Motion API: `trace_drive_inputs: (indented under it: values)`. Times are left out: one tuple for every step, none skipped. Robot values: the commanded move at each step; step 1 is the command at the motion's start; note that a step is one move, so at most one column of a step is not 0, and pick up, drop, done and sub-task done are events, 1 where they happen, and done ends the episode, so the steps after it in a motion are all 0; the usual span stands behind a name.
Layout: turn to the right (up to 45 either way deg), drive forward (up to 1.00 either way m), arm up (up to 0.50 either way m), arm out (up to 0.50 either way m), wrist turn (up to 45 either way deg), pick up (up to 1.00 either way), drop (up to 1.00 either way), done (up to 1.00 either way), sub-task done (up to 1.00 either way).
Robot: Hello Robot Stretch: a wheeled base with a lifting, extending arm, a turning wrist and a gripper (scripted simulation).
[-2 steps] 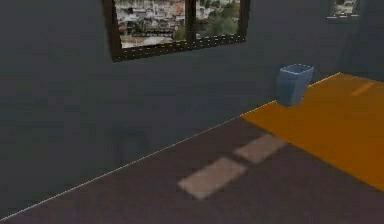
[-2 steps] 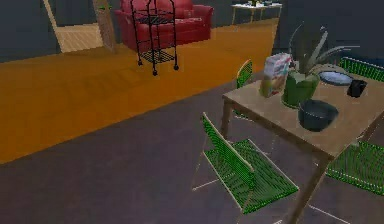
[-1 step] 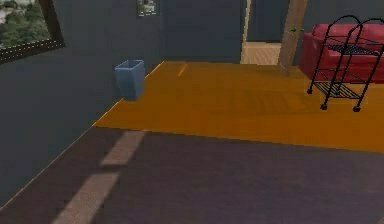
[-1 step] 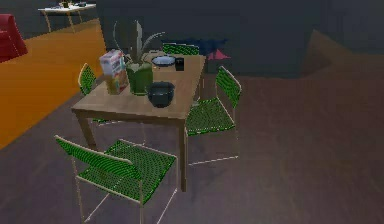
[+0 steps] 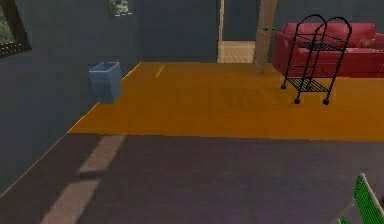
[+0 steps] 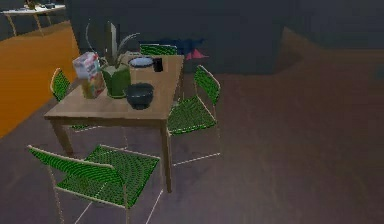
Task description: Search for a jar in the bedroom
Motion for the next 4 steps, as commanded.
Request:
trace_drive_inputs:
  values:
    - [0.0,0.65,0.0,0.0,0.0,0.0,0.0,0.0,0.0]
    - [45.0,0.0,0.0,0.0,0.0,0.0,0.0,0.0,0.0]
    - [3.0,0.0,0.0,0.0,0.0,0.0,0.0,0.0,0.0]
    - [0.0,1.0,0.0,0.0,0.0,0.0,0.0,0.0,0.0]
